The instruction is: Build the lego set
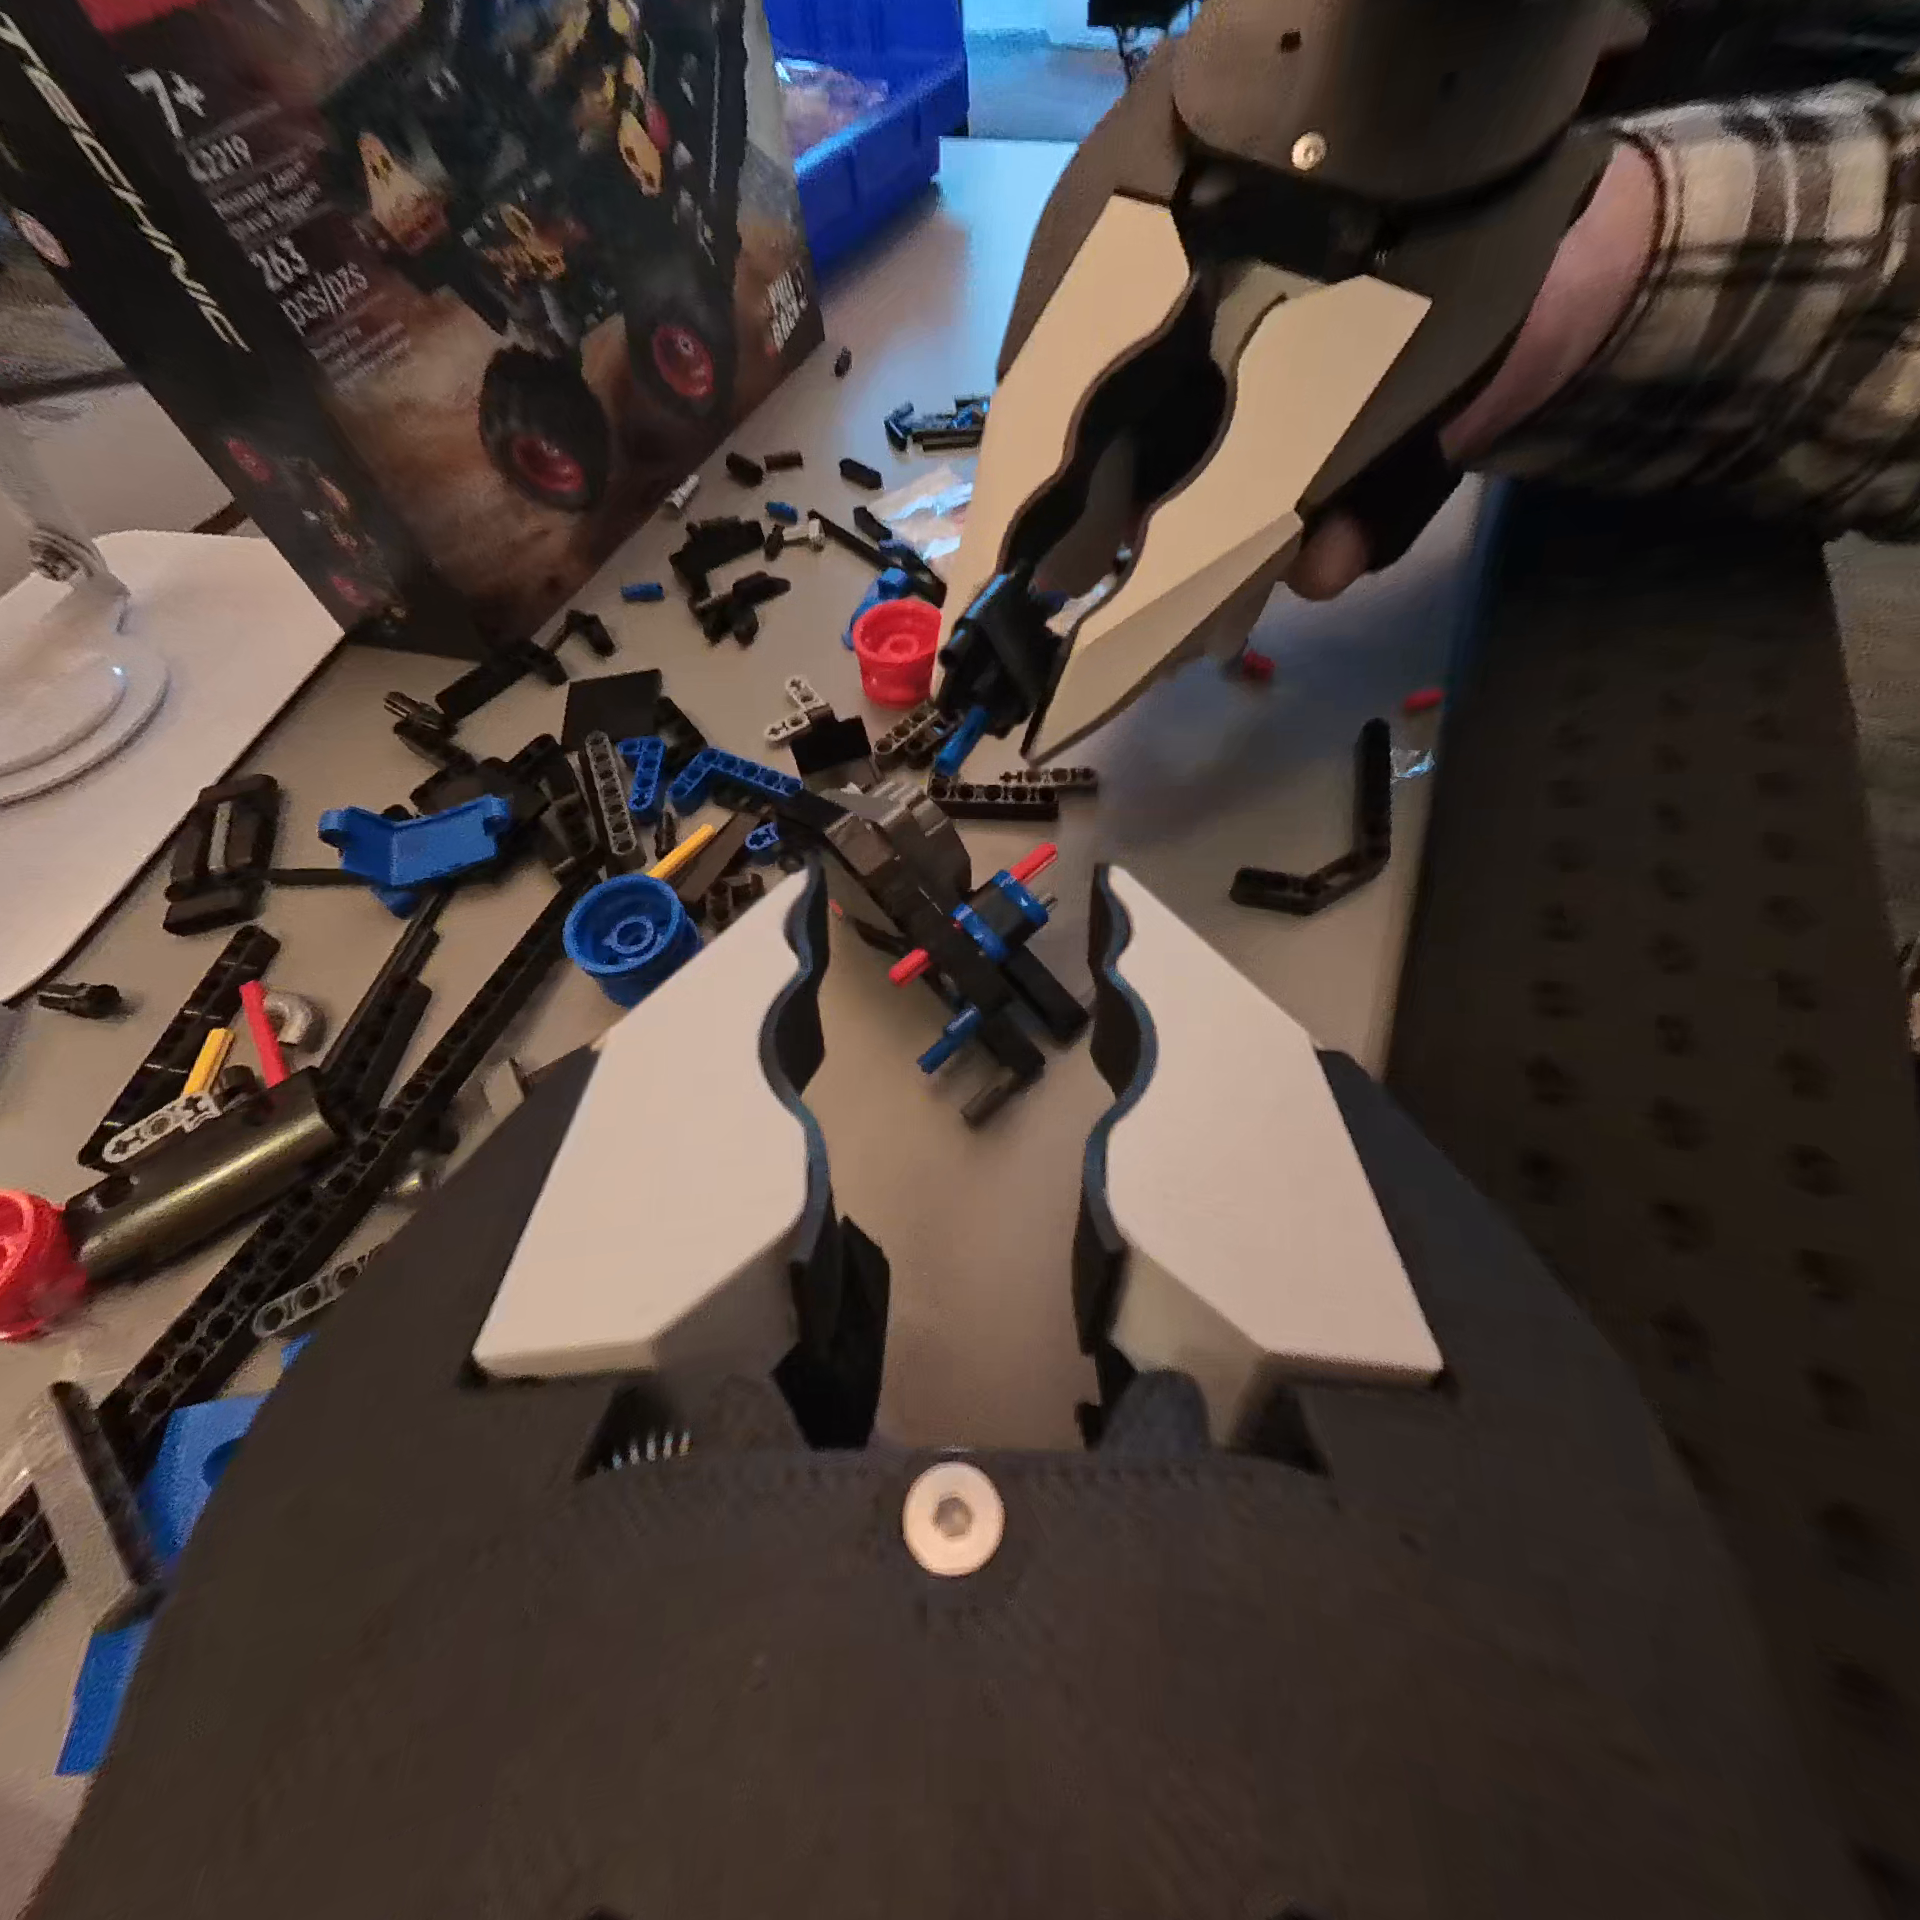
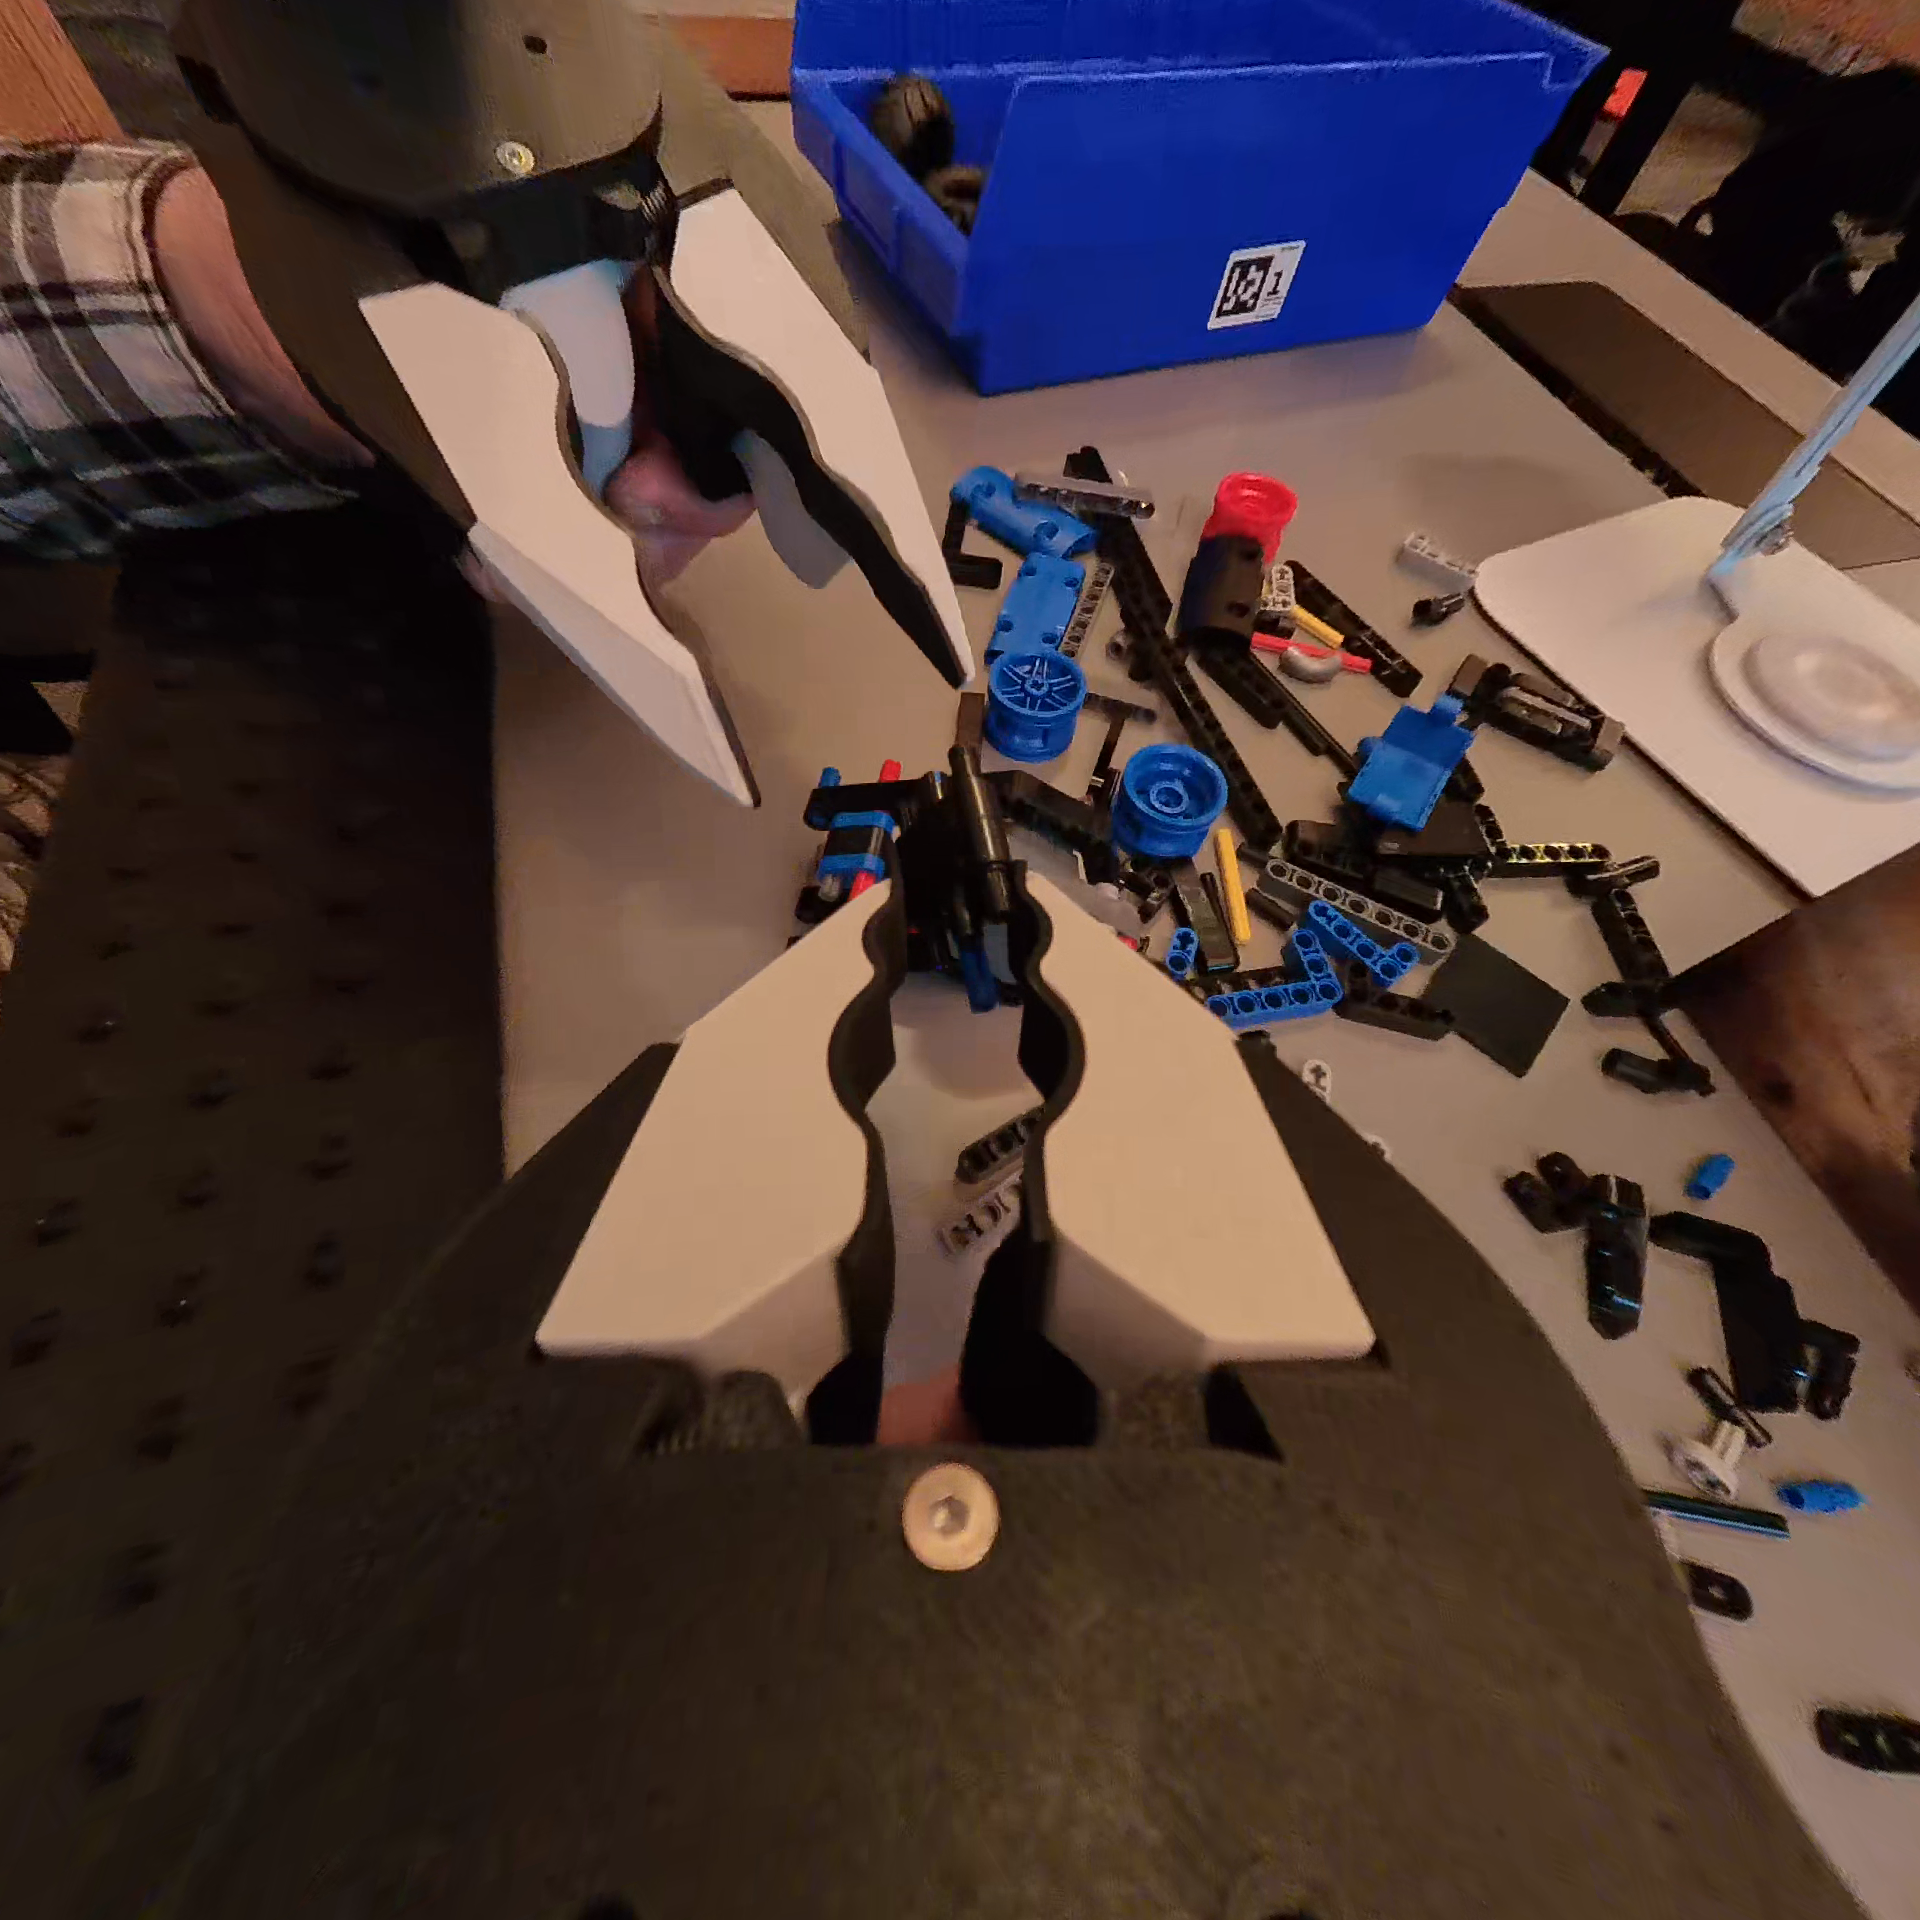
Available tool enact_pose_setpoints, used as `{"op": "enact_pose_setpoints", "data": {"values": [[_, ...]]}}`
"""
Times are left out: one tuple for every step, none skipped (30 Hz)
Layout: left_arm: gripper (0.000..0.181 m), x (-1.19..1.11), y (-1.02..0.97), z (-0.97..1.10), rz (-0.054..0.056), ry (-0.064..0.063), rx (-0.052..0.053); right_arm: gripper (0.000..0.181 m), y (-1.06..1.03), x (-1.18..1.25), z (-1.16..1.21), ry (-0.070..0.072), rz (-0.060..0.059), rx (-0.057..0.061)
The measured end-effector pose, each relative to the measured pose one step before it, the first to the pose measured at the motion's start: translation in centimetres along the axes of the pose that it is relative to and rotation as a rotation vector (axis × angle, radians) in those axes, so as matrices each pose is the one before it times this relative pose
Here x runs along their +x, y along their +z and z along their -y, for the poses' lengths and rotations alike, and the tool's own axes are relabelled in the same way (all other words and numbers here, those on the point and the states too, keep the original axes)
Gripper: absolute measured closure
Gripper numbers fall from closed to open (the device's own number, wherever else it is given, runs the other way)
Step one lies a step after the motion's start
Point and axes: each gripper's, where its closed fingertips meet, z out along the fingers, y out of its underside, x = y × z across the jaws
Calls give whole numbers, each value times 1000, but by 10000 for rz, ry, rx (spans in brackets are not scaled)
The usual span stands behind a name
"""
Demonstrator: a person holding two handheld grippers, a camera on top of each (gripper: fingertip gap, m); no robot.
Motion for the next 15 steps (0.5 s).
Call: {"op": "enact_pose_setpoints", "data": {"values": [[133, -6, 181, -296, 14, 77, -139, 165, 141, -61, -64, 89, 30, -43], [134, -59, 170, -334, 40, 81, -151, 165, 167, -15, -197, 94, -9, -98], [134, -50, 152, -332, 20, 44, -139, 165, 173, 66, -283, 85, -61, -144], [135, -36, 101, -172, 4, -1, -52, 165, 153, 40, -249, 35, -71, -129], [137, 21, 62, -41, -30, -7, 8, 165, 120, -6, -185, -29, -64, -101], [137, 41, 69, -65, -41, 19, -22, 164, 105, -58, -101, -64, -51, -71], [137, -57, 81, -104, 14, 50, -46, 164, 99, -28, -78, -69, -79, -72], [138, -63, 72, -110, 14, 44, -57, 164, 109, 4, -70, -106, -116, -67], [138, -1, 94, -111, -32, -3, -55, 164, 111, 15, -61, -132, -136, -69], [139, -10, 95, -95, -37, -37, -36, 164, 113, 3, -102, -133, -134, -97], [140, -58, 94, -90, -19, -63, -15, 164, 108, -14, -71, -169, -127, -88], [142, -32, 93, -122, -50, -96, -32, 164, 78, -34, 6, -180, -126, -51], [143, 91, 74, -111, -110, -103, -29, 164, 61, -45, 32, -114, -92, -41], [145, 94, 58, -38, -80, -76, 25, 164, 54, -79, 79, -44, -44, -21], [147, 80, 23, -4, -46, -38, 18, 164, 46, -14, 77, -2, -71, -18]]}}
